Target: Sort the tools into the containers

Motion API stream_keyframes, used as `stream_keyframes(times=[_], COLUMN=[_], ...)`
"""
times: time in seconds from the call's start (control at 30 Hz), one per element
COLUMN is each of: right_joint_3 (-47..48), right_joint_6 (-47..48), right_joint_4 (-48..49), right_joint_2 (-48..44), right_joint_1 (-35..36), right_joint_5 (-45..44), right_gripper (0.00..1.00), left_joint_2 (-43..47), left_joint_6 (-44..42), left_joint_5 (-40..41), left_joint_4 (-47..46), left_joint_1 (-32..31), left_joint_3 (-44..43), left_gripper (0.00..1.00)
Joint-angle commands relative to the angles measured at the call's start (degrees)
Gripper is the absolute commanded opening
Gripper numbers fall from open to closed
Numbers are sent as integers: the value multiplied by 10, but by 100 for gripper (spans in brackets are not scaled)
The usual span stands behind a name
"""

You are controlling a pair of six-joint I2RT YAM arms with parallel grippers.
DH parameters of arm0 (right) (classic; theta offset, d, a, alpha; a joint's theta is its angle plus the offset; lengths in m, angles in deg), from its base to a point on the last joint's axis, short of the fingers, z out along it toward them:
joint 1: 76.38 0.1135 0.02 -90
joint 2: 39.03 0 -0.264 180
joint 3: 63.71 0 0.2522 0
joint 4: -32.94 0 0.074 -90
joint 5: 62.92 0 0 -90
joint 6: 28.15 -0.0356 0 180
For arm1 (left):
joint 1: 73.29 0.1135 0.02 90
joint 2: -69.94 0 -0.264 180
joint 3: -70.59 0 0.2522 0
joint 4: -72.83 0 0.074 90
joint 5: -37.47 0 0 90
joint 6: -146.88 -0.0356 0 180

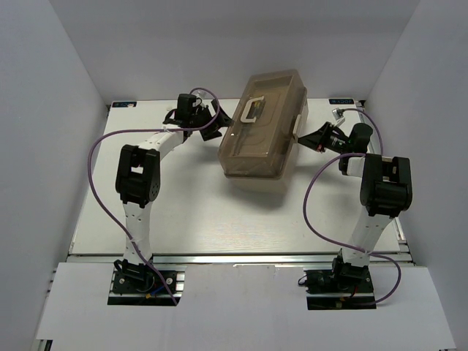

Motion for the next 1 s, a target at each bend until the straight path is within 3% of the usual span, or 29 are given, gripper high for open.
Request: stream_keyframes(times=[0.0,0.17,0.37,0.77,0.97], right_joint_3=[18,54,97,106,135], right_joint_6=[-3,39,136,185,149], right_joint_4=[60,10,-135,-189,-168], right_joint_2=[-4,19,35,84,129], right_joint_1=[44,44,44,37,30], right_joint_5=[18,-7,-39,-61,-44], right_gripper=[14,13,13,16,22], left_joint_2=[26,25,20,8,1], left_joint_6=[5,9,9,16,18], left_joint_5=[-109,-114,-115,-112,-110], left_joint_4=[-31,-35,-33,-32,-22], left_joint_1=[-54,-54,-54,-54,-54], left_joint_3=[-33,-33,-44,-62,-74], left_gripper=[98,98,98,98,98])
